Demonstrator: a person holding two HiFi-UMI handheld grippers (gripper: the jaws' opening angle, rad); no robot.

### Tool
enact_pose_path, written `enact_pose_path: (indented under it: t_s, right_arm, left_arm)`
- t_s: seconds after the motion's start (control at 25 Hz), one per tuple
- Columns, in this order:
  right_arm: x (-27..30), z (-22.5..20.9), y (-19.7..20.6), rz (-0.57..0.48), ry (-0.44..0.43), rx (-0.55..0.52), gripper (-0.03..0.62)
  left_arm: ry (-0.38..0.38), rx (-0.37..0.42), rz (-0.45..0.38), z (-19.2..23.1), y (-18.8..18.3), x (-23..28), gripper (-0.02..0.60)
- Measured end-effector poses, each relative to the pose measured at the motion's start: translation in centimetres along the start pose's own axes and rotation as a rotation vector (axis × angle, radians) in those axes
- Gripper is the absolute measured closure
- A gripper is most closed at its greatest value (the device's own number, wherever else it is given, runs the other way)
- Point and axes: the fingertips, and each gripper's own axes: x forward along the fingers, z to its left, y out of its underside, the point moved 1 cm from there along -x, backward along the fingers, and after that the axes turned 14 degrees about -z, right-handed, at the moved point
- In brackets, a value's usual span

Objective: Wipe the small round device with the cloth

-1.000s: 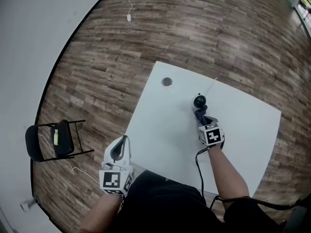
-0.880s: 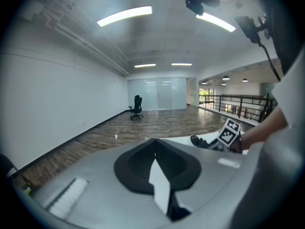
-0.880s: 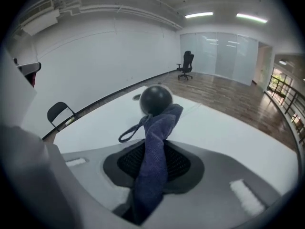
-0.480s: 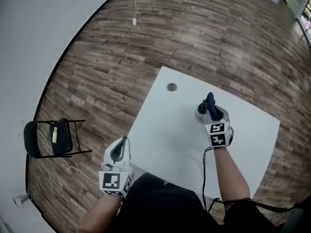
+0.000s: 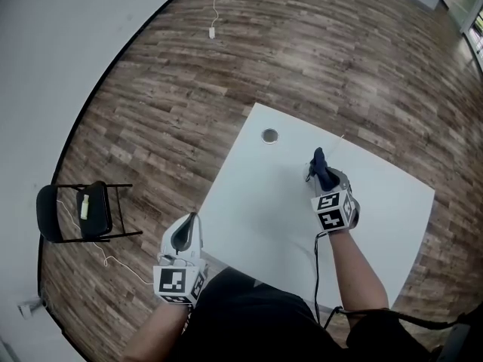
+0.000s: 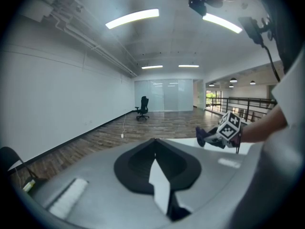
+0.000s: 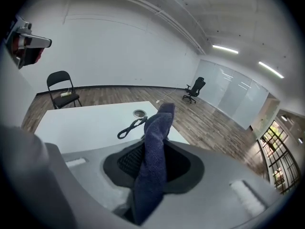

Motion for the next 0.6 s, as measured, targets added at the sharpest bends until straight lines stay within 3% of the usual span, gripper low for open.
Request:
enact_pose_path:
  t_s: [0.6]
  right_arm:
    - [0.5, 2.5, 0.0, 0.023, -0.075, 0.047, 0.496]
  left_arm:
    - [-0.003, 0.0, 0.02, 0.2, 0.6, -0.5, 0.574]
